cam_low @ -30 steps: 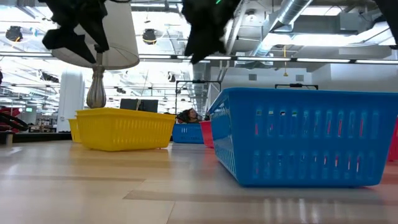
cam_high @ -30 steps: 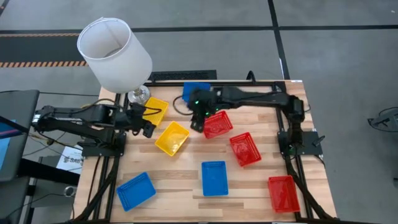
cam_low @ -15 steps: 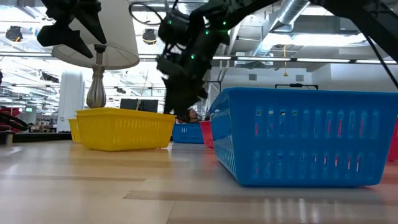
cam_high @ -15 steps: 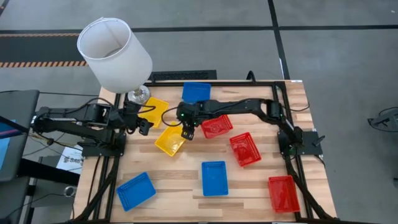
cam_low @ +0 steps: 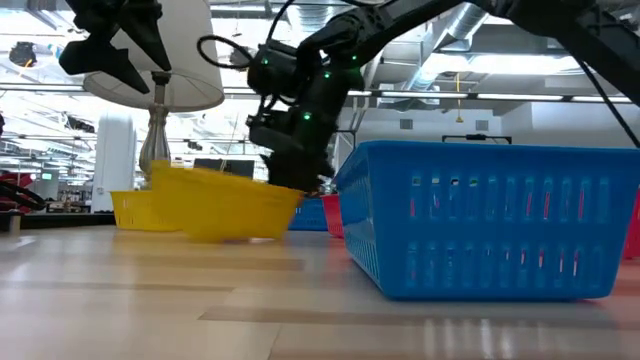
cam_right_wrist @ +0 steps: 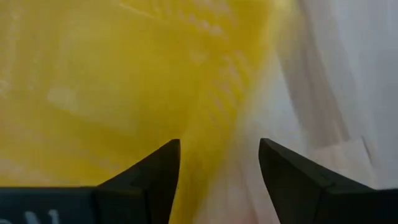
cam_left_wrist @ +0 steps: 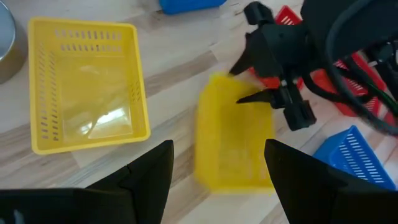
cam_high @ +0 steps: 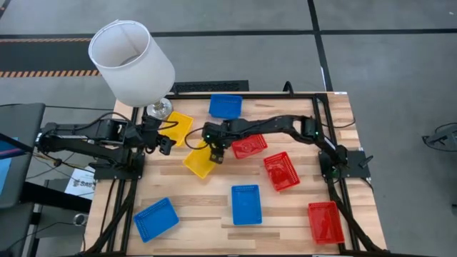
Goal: Stack baskets by color
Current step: Move the bottom yellow baskets to the top center of the table
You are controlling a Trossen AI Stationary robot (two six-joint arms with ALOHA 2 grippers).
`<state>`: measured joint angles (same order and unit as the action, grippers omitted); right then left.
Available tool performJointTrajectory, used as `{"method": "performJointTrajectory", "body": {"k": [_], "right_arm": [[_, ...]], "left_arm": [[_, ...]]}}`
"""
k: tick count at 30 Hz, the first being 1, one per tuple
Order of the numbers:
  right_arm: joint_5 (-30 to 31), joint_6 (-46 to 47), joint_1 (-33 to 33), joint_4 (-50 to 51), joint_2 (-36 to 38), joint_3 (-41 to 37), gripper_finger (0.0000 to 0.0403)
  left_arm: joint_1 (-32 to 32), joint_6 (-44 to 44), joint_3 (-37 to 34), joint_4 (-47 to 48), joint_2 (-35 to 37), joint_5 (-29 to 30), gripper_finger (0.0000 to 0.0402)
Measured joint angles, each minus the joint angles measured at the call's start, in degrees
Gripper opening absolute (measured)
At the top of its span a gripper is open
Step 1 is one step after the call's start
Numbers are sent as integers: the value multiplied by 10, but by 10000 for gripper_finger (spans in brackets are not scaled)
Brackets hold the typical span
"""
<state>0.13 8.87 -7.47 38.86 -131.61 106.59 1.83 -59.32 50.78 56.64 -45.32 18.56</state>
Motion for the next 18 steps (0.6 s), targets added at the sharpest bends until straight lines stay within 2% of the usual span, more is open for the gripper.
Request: {"method": "performJointTrajectory", "body": {"k": [4,11,13,18], "right_arm": [[0,-4,0,15,-2,1,184],[-2,-57,-22,39,7,2,25],[-2,-80,-31,41,11,3,15],[8,-115,-58,51,17,2,34]], "left_arm": [[0,0,0,1,0,1,241],[0,1,0,5,-1,1,241],[0,1,0,5,-1,2,241],[0,2,0,5,-1,2,241]]}}
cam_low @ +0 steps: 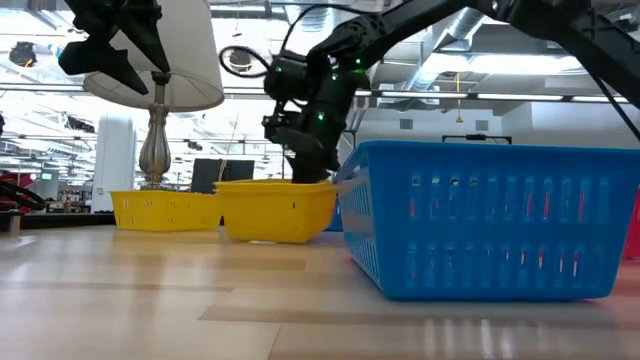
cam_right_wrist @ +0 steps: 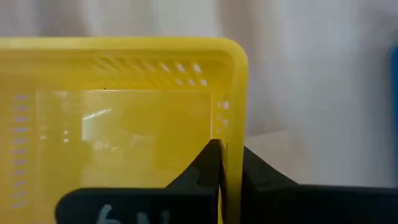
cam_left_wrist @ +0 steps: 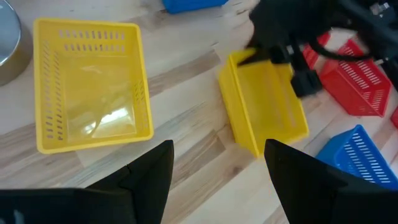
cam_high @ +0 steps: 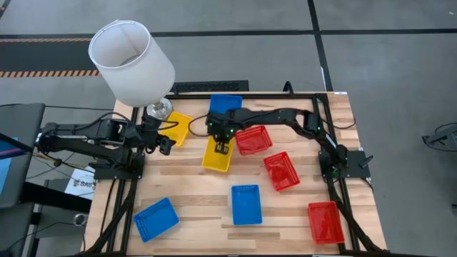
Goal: Stack baskets by color
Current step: Move the bottom yellow baskets to the top center of the table, then move the top left yellow basket to the center of the table
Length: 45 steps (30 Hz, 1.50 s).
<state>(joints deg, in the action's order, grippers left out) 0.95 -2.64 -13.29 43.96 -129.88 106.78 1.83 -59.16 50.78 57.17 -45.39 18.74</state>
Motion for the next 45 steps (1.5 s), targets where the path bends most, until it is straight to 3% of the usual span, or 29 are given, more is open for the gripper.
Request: {"method": "performJointTrajectory", "body": {"k": [7,13,17,20,26,31,37,45], "right_arm": [[7,-47,-31,7,0,0,51],[14,-56,-38,20,7,33,145],[29,-46,-41,54,6,90,215],[40,-45,-41,79,6,143,243],[31,-47,-37,150,26,257,242],[16,-48,-20,143,31,281,236],[10,-35,4,143,28,280,235],[4,-36,26,184,60,280,235]], "left_arm": [[0,0,0,1,0,1,241],[0,0,0,11,-9,7,241],[0,2,0,20,-27,8,241],[0,2,0,24,-46,13,241],[8,4,0,27,-79,14,241],[51,-4,0,14,-40,15,241],[77,-127,0,147,-23,126,226],[98,-36,-12,135,-88,149,156]]}}
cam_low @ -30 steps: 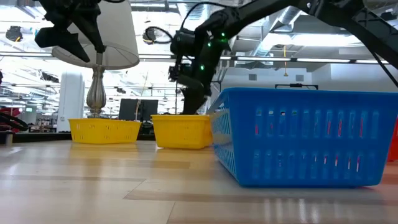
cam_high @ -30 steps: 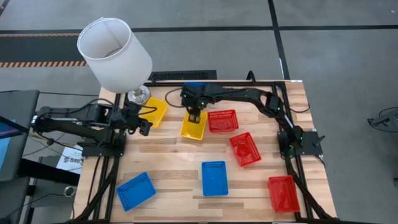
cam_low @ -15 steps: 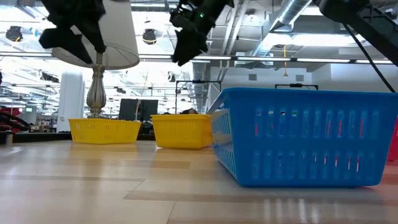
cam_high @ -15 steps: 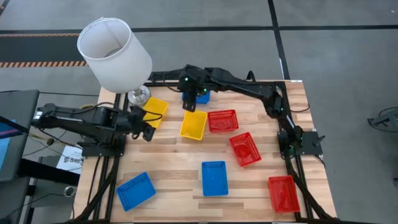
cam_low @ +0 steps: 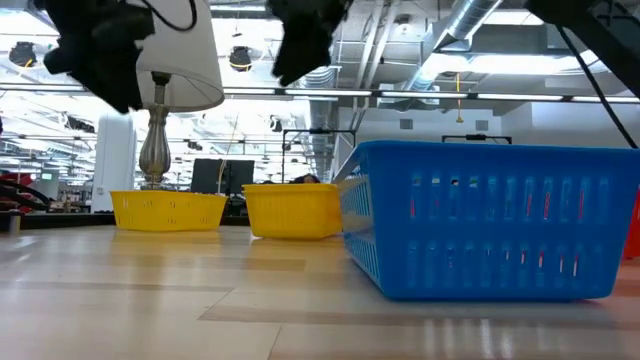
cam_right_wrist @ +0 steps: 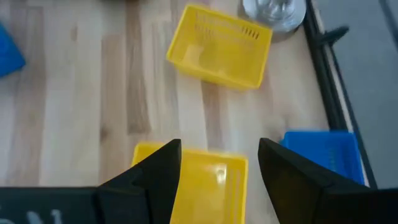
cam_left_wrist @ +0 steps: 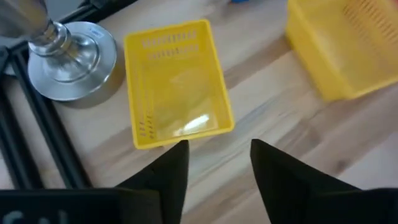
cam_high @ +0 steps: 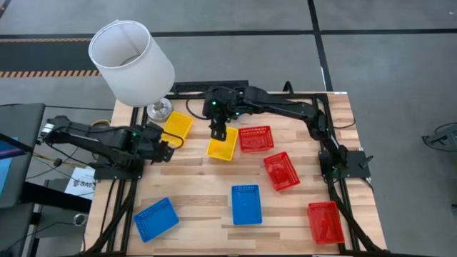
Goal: Stack baskets by color
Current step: Move the top left yellow basket to the center of the table
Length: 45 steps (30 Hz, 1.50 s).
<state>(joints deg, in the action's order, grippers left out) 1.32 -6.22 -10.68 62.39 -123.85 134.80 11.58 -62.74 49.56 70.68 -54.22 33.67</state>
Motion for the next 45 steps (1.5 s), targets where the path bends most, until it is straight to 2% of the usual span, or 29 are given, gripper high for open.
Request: {"method": "performJointTrajectory", "body": {"k": [4,8,13,17,20,24,34,37,40,45], "right_arm": [[1,8,4,40,28,-1,235],[1,17,9,66,63,-1,235],[1,19,14,66,97,-1,235],[2,32,16,69,118,-1,235],[2,33,17,71,124,0,235],[2,33,21,86,129,-1,235],[3,32,27,114,130,-1,235],[3,29,28,115,130,-1,235],[3,29,28,119,130,-1,235],[3,27,27,129,130,-1,235]], "left_arm": [[0,36,-43,-19,-31,4,144],[-2,103,-80,-60,-33,7,152],[-22,170,-108,-96,-28,5,196],[-41,246,-126,-160,-41,-28,237],[-62,250,-126,-177,-52,-26,253],[-100,216,-110,-185,-76,-49,252],[-197,251,-111,-215,-174,-63,238],[-220,288,-114,-255,-205,-71,238],[-235,317,-114,-302,-234,-96,238],[-245,321,-114,-337,-276,-188,238]]}}
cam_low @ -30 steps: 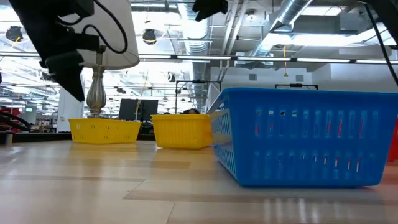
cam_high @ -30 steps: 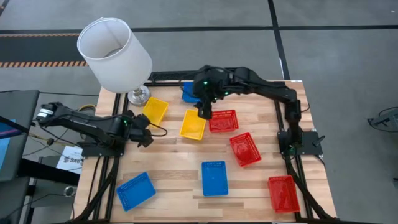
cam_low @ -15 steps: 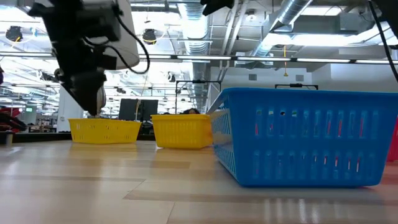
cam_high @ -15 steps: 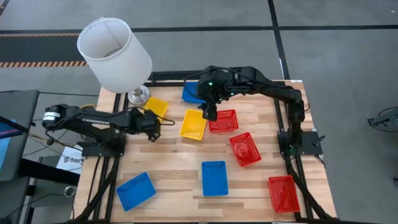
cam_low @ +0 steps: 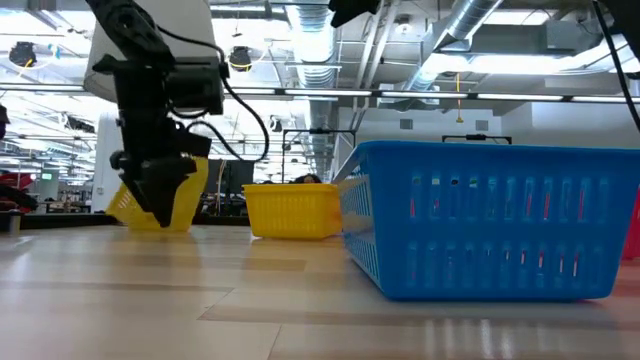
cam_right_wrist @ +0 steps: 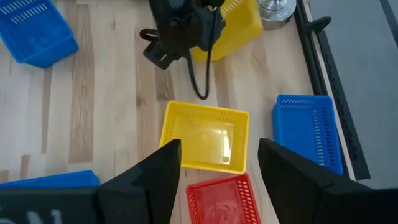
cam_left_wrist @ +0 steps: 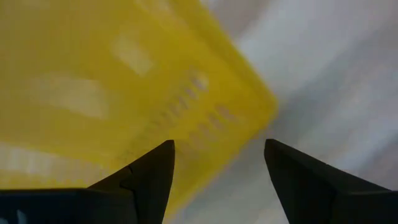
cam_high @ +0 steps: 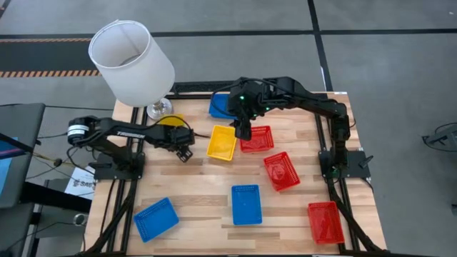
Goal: Stack baskets by color
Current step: Move the top left yellow basket to the center of the table
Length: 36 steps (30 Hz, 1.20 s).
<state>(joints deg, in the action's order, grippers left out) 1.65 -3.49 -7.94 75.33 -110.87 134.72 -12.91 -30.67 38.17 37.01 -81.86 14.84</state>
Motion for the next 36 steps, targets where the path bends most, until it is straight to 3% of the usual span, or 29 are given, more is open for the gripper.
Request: {"method": "performJointTrajectory", "body": {"k": [8,12,15,25,29,36], "right_arm": [[0,-10,1,10,0,0,235],[0,-15,1,10,0,0,235],[0,-15,1,10,0,0,235],[-1,-30,9,2,0,0,235],[-30,-70,25,-29,-10,1,235],[-61,-146,66,-92,-66,-1,235]], "left_arm": [[37,-56,13,-24,-14,-107,238],[77,-104,55,-12,7,-194,238],[102,-139,100,0,35,-211,238],[158,-223,208,138,130,-163,238],[183,-263,245,201,174,-149,238],[238,-337,286,230,261,-33,238]]}}
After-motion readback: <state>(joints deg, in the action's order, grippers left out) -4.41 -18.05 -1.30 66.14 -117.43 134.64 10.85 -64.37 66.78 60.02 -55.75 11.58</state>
